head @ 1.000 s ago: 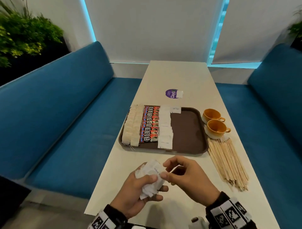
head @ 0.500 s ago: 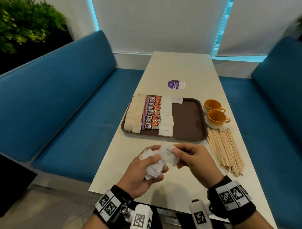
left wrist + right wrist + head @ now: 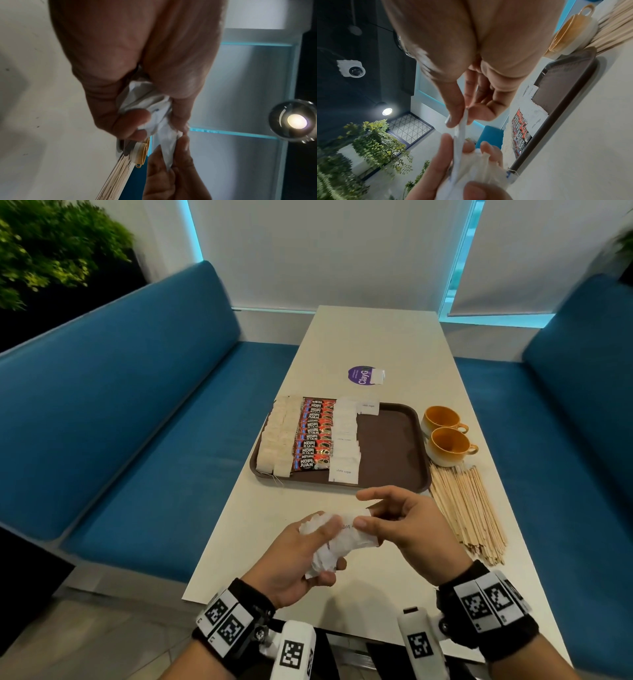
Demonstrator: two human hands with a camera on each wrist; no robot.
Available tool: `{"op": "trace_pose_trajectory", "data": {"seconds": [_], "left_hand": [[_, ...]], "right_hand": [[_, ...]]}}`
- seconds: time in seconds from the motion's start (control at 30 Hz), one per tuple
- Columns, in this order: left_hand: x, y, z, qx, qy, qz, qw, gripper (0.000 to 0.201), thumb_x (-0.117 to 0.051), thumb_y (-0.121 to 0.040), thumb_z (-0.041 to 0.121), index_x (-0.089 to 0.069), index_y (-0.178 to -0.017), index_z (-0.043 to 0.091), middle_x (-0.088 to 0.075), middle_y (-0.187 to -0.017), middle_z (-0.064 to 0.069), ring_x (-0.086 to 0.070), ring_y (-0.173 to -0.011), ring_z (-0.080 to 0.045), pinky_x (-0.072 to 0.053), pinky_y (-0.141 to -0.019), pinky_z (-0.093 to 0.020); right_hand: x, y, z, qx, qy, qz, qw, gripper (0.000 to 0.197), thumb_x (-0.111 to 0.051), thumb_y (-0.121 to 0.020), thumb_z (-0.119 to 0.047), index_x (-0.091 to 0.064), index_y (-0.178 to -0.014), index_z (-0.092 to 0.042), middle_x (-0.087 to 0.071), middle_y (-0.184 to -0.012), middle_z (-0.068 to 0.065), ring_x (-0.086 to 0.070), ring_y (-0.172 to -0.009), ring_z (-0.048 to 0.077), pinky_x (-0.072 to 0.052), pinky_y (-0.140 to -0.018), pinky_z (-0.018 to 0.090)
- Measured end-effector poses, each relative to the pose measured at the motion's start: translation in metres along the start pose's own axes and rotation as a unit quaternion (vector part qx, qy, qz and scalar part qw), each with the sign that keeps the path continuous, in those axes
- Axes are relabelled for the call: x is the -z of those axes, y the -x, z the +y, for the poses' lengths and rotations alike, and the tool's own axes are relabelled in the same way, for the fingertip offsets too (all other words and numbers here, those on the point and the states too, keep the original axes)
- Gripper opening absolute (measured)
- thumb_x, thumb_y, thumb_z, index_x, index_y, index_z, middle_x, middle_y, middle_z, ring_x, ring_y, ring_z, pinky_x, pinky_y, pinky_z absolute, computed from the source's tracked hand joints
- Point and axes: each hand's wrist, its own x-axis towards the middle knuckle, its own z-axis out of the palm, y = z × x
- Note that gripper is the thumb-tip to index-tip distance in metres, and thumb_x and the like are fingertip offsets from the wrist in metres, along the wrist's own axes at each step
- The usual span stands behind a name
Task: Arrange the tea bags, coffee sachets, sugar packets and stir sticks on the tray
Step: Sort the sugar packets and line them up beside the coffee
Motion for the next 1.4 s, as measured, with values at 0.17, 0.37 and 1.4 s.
{"op": "trace_pose_trajectory", "data": {"seconds": [0.17, 0.37, 1.4], "left_hand": [[-0.003, -0.002, 0.002, -0.032, -0.007, 0.021, 0.999, 0.024, -0.082, -0.081, 0.022, -0.063, -0.095, 0.018, -0.061, -0.095, -0.016, -0.055, -0.066, -0.026, -0.038, -0.045, -0.023], [-0.005, 0.001, 0.006, -0.025, 0.044, 0.058, 0.997, 0.034, -0.075, -0.085, 0.039, -0.063, -0.102, 0.012, -0.061, -0.093, -0.015, -0.055, -0.067, -0.025, -0.039, -0.044, -0.023], [-0.013, -0.043, 0.027, -0.062, -0.073, 0.060, 0.994, 0.015, -0.074, -0.090, 0.025, -0.066, -0.098, 0.016, -0.060, -0.084, -0.012, -0.055, -0.063, -0.021, -0.037, -0.050, -0.024]], "right_hand": [[0.004, -0.001, 0.001, -0.001, -0.013, -0.008, 1.000, 0.026, -0.079, -0.082, -0.006, -0.075, -0.108, -0.007, -0.075, -0.092, 0.020, -0.070, -0.081, 0.030, -0.060, -0.067, 0.032], [0.008, 0.002, 0.003, 0.039, 0.026, 0.001, 0.999, 0.014, -0.081, -0.081, -0.007, -0.076, -0.094, -0.005, -0.074, -0.085, 0.014, -0.057, -0.057, 0.027, -0.050, -0.051, 0.036], [0.020, -0.030, 0.001, 0.034, 0.012, 0.043, 0.998, 0.025, -0.077, -0.082, 0.007, -0.075, -0.106, -0.002, -0.078, -0.093, 0.012, -0.074, -0.077, 0.037, -0.064, -0.072, 0.036]]}}
